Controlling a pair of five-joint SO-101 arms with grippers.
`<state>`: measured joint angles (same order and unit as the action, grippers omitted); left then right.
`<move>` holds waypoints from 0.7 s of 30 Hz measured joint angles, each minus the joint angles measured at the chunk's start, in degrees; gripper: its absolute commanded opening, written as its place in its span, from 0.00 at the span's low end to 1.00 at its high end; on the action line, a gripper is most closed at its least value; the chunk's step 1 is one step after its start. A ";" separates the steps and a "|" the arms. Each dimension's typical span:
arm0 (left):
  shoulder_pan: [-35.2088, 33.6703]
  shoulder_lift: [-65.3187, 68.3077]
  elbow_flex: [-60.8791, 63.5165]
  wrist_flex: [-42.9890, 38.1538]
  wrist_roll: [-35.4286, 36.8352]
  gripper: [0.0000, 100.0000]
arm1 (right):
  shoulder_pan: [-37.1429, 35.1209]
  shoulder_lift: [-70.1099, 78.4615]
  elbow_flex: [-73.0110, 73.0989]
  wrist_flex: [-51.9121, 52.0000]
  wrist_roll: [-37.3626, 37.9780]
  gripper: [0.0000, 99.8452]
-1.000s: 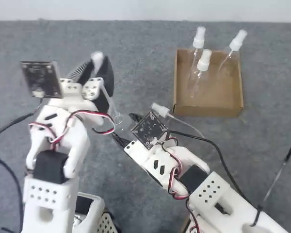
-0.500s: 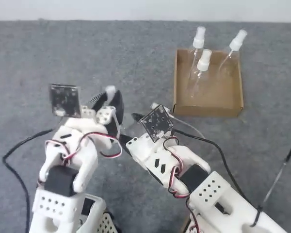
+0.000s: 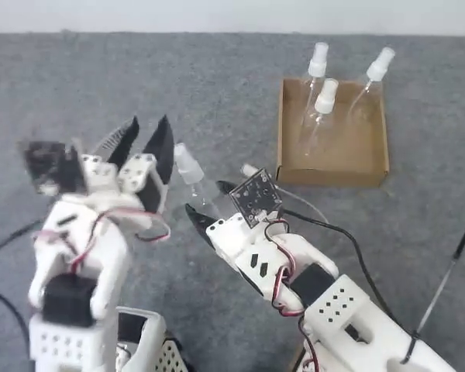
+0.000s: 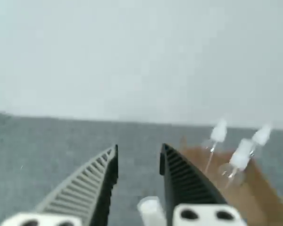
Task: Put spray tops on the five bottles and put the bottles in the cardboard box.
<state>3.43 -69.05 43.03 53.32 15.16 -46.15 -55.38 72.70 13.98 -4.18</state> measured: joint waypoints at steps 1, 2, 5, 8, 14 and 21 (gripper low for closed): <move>-0.53 2.11 -0.26 0.00 -0.62 0.13 | 0.09 0.00 0.00 0.00 0.00 0.01; -0.88 4.40 -0.26 0.00 -1.49 0.13 | 0.18 0.00 0.00 0.00 0.00 0.01; -1.23 11.69 -0.26 0.00 -3.60 0.13 | 0.18 0.00 0.00 0.00 0.00 0.01; -1.49 17.23 -0.26 0.00 -5.01 0.13 | 0.18 0.00 0.00 0.00 0.00 0.01; -0.18 18.81 0.09 0.00 -5.36 0.08 | 0.18 0.00 0.00 0.00 0.00 0.01; 3.08 18.81 1.23 0.00 -5.36 0.08 | 0.09 0.00 0.09 0.00 0.00 0.01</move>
<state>6.51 -50.24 44.26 53.32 9.80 -46.07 -55.38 72.79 13.98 -4.18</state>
